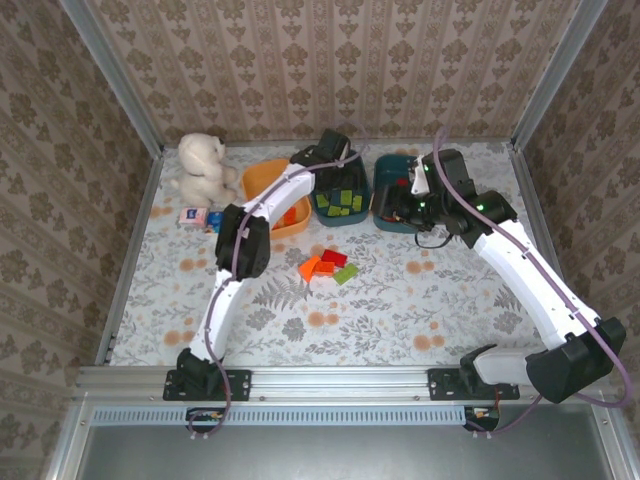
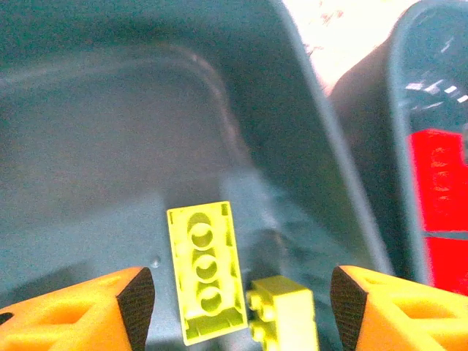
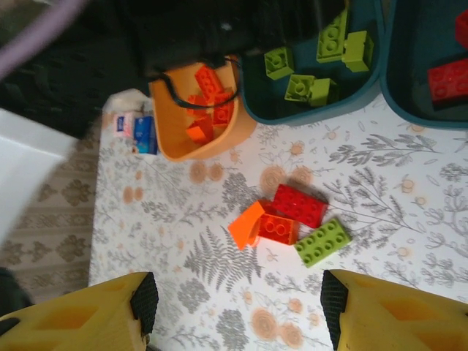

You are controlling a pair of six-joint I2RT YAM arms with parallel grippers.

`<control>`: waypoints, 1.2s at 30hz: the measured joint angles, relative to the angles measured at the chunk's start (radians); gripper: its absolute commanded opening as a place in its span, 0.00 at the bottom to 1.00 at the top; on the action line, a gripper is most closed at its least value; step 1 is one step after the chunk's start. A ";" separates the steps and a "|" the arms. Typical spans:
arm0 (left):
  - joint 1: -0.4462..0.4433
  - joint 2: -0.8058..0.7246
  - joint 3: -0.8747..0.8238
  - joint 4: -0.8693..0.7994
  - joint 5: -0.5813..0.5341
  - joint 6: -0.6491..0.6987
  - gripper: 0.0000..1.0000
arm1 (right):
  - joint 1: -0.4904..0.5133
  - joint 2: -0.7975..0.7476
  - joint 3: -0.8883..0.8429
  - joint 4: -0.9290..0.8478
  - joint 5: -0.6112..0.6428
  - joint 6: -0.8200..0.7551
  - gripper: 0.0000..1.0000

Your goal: Sort the legos into containers by color

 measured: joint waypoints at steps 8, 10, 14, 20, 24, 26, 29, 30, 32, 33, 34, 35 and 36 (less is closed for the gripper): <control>0.068 -0.457 -0.330 0.093 0.000 -0.076 0.68 | 0.120 0.026 0.000 -0.071 0.076 -0.088 0.61; 0.093 -0.578 -0.435 0.118 0.000 -0.078 0.68 | 0.146 0.042 0.000 -0.076 0.092 -0.095 0.61; 0.122 -0.801 -0.695 0.135 -0.003 -0.078 0.67 | 0.189 0.087 -0.003 -0.098 0.124 -0.102 0.58; 0.114 -1.058 -1.081 0.097 -0.001 -0.079 0.66 | 0.240 0.159 -0.032 -0.111 0.172 -0.089 0.58; 0.110 -1.228 -1.266 0.053 -0.007 -0.107 0.66 | 0.267 0.230 -0.027 -0.109 0.194 -0.080 0.57; 0.100 -1.307 -1.329 0.039 -0.014 -0.128 0.65 | 0.278 0.301 -0.001 -0.113 0.206 -0.085 0.56; 0.089 -1.393 -1.381 0.014 -0.021 -0.154 0.65 | 0.285 0.441 0.082 -0.121 0.230 -0.103 0.59; 0.086 -1.413 -1.389 0.006 -0.025 -0.159 0.65 | 0.285 0.491 0.120 -0.124 0.237 -0.107 0.63; 0.085 -1.433 -1.391 -0.005 -0.031 -0.169 0.65 | 0.286 0.571 0.187 -0.127 0.253 -0.113 0.68; 0.085 -1.438 -1.391 -0.005 -0.035 -0.173 0.65 | 0.286 0.612 0.225 -0.135 0.262 -0.109 0.71; 0.085 -1.440 -1.391 -0.005 -0.039 -0.176 0.65 | 0.286 0.645 0.258 -0.146 0.272 -0.105 0.74; 0.085 -1.441 -1.391 -0.006 -0.043 -0.176 0.65 | 0.286 0.679 0.290 -0.153 0.282 -0.097 0.77; 0.082 -1.442 -1.391 -0.010 -0.047 -0.177 0.65 | 0.286 0.708 0.316 -0.160 0.292 -0.082 0.83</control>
